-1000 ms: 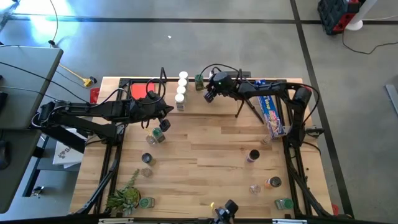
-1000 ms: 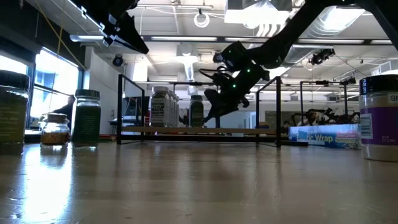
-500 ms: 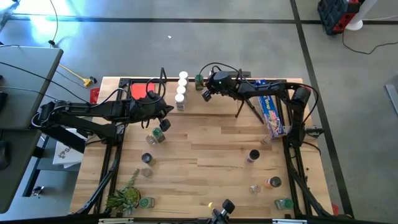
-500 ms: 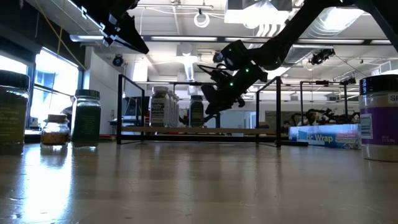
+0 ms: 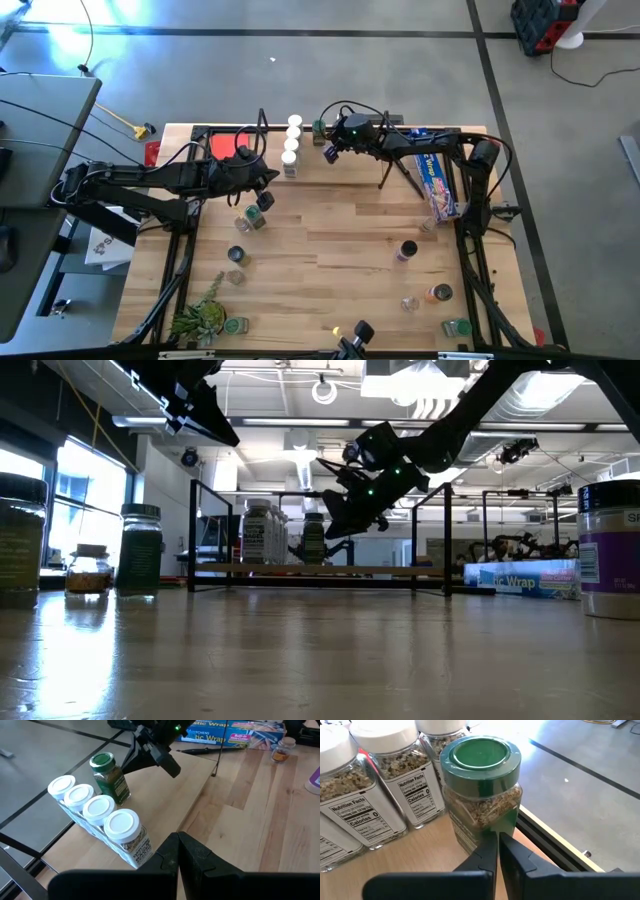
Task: Shelf spices
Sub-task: Put the top right green seasoning bottle on the shelf
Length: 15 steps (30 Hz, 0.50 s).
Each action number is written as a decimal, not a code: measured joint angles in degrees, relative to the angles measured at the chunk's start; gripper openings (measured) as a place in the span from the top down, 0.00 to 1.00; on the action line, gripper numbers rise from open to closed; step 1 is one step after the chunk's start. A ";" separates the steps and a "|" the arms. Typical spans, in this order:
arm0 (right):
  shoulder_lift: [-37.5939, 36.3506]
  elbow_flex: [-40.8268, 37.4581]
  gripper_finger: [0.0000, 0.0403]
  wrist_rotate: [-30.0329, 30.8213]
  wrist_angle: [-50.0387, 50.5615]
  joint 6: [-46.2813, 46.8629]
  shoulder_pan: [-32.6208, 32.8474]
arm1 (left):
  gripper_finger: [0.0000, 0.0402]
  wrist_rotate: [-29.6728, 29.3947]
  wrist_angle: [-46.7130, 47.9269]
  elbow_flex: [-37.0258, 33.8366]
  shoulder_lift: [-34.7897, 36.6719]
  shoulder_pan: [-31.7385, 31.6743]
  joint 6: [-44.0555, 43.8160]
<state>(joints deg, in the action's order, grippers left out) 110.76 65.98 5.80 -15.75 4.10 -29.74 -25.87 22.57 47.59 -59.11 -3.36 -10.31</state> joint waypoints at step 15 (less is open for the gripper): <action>0.00 0.00 0.97 -2.44 -1.21 -0.23 -0.01 | 1.00 -0.02 0.00 0.00 0.00 0.00 0.01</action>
<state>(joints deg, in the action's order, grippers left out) 110.76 65.98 3.36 -16.96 3.87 -29.74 -25.89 22.57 47.59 -59.11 -3.36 -10.30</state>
